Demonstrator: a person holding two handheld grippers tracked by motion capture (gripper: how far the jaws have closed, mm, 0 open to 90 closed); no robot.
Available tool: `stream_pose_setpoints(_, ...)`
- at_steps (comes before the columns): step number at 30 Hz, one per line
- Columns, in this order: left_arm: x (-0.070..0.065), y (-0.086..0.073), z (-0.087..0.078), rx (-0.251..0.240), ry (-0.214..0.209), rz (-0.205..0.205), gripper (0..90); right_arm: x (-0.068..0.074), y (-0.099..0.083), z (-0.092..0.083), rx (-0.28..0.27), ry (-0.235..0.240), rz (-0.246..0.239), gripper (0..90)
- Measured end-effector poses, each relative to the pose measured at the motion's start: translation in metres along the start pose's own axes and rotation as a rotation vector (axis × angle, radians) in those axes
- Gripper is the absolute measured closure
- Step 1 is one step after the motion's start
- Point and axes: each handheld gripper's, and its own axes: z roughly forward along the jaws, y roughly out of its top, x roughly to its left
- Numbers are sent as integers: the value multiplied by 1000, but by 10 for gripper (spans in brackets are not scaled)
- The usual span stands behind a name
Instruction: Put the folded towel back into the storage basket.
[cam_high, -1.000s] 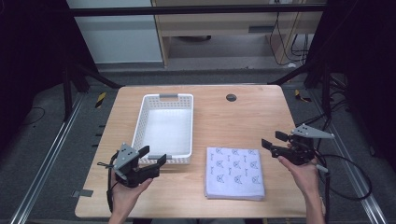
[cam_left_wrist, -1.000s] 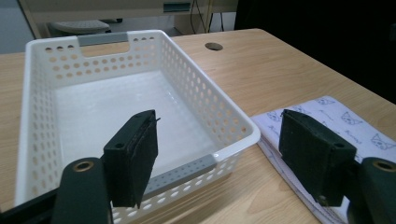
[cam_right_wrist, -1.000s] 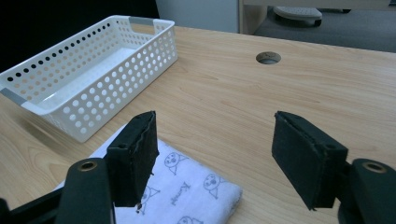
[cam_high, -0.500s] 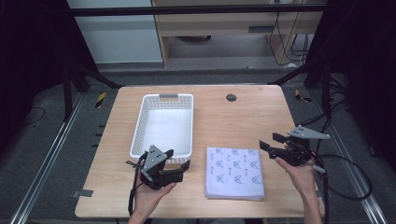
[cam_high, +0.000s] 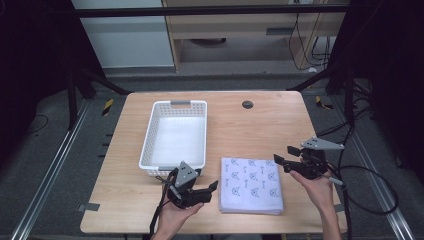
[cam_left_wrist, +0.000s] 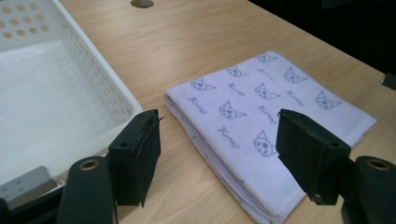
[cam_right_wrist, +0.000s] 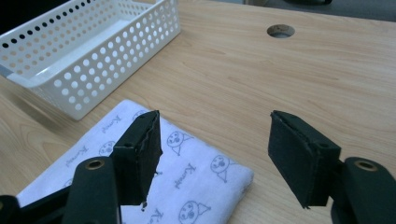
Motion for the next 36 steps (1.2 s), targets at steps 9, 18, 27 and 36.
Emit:
stream_pose_setpoints(9,-9,-11,18,70,-4,1,302,4,-3,9,25,4,-8,355)
stream_pose_setpoints(18,-13,-20,28,106,-9,4,300,3,-6,11,49,5,-16,342)
stream_pose_setpoints(27,-15,-31,41,147,-8,1,303,-8,-23,23,82,-29,4,331)
stream_pose_setpoints(36,-12,-36,55,166,-7,-45,299,-9,-29,32,97,-40,4,350)
